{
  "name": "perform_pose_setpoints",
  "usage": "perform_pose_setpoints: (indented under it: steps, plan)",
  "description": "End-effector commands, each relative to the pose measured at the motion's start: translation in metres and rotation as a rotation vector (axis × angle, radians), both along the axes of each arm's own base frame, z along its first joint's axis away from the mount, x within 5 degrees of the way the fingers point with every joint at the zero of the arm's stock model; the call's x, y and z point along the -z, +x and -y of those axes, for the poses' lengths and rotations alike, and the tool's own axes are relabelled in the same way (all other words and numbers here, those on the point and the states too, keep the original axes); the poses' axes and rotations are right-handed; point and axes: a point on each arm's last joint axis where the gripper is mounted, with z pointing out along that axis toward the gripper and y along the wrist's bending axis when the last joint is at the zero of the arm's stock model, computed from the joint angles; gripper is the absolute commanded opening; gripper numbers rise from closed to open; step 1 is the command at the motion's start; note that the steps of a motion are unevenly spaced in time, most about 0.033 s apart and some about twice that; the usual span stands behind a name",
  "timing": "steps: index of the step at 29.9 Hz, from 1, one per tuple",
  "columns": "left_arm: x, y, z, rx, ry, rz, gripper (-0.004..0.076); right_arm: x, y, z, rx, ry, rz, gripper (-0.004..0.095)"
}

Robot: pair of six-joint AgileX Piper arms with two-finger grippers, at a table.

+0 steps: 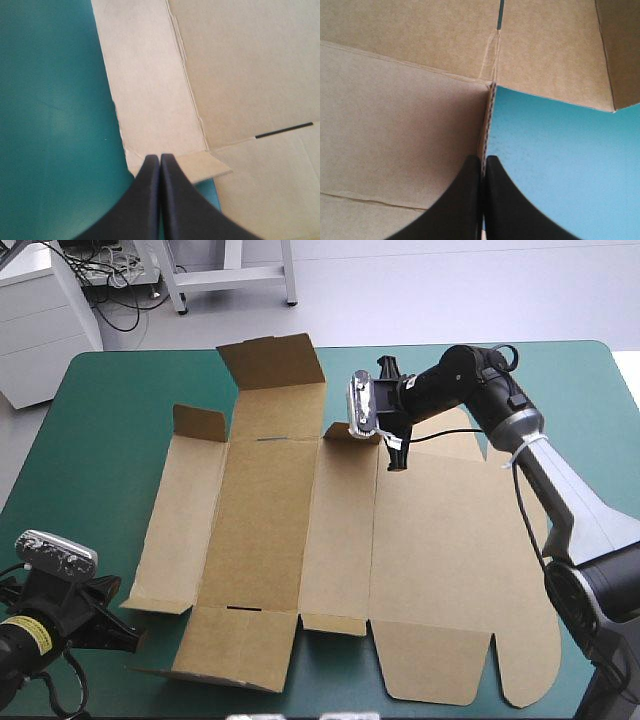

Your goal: Fold the box

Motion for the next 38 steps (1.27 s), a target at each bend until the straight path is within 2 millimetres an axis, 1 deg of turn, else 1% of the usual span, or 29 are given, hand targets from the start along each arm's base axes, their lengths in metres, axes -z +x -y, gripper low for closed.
perform_pose_setpoints:
  steps: [1, 3, 9, 11, 13, 15, 17, 20, 21, 22, 23, 27, 29, 31, 34, 38]
  plan:
    - [-0.012, 0.003, 0.001, 0.006, -0.029, 0.072, -0.0032, -0.029, -0.009, -0.007, -0.054, 0.052, 0.133, -0.0023]
    - [-0.012, 0.003, 0.001, 0.006, -0.029, 0.072, -0.0032, -0.026, -0.009, -0.011, -0.061, 0.053, 0.128, -0.0024]
    - [-0.012, 0.003, 0.001, 0.006, -0.029, 0.072, -0.0032, -0.016, -0.004, -0.014, -0.064, 0.047, 0.104, -0.0017]
    - [-0.012, 0.003, 0.001, 0.006, -0.029, 0.072, -0.0032, -0.016, -0.004, -0.014, -0.063, 0.037, 0.107, 0.001]
    - [-0.012, 0.003, 0.001, 0.006, -0.029, 0.072, -0.0032, -0.015, -0.003, -0.013, -0.062, 0.026, 0.112, 0.0089]
    - [-0.012, 0.003, 0.001, 0.006, -0.029, 0.072, -0.0032, -0.015, -0.003, -0.013, -0.062, 0.024, 0.113, 0.0208]
    - [-0.012, 0.003, 0.001, 0.006, -0.029, 0.072, -0.0032, -0.015, -0.003, -0.013, -0.062, 0.024, 0.113, 0.0378]
    - [-0.012, 0.003, 0.001, 0.006, -0.029, 0.072, -0.0032, -0.017, -0.005, -0.014, -0.055, 0.057, 0.091, 0.0601]
    - [-0.012, 0.003, 0.001, 0.006, -0.029, 0.072, -0.0032, -0.018, -0.005, -0.014, -0.047, 0.062, 0.089, 0.065]
    - [-0.012, 0.003, 0.001, 0.006, -0.029, 0.072, -0.0032, -0.02, -0.007, -0.013, -0.028, 0.074, 0.078, 0.0676]
    - [-0.012, 0.003, 0.001, 0.006, -0.029, 0.072, -0.0032, -0.023, -0.008, -0.013, -0.002, 0.091, 0.064, 0.0678]
    - [-0.013, 0.003, 0.001, 0.005, -0.025, 0.074, -0.0032, -0.037, -0.016, -0.006, 0.123, 0.139, 0.009, 0.0643]
    - [-0.013, 0.003, 0.001, 0.003, -0.021, 0.076, -0.0032, -0.047, -0.022, 0.0, 0.225, 0.18, -0.034, 0.0588]
    - [-0.013, 0.004, 0.0, 0.001, -0.016, 0.08, -0.0032, -0.057, -0.029, 0.007, 0.287, 0.177, -0.022, 0.0489]
    - [-0.013, 0.004, 0.0, 0.0, -0.013, 0.081, -0.0032, -0.07, -0.037, 0.018, 0.353, 0.158, 0.016, 0.0298]
    - [-0.013, 0.004, 0.0, 0.0, -0.013, 0.081, -0.0032, -0.082, -0.043, 0.03, 0.532, 0.215, -0.005, 0.0004]
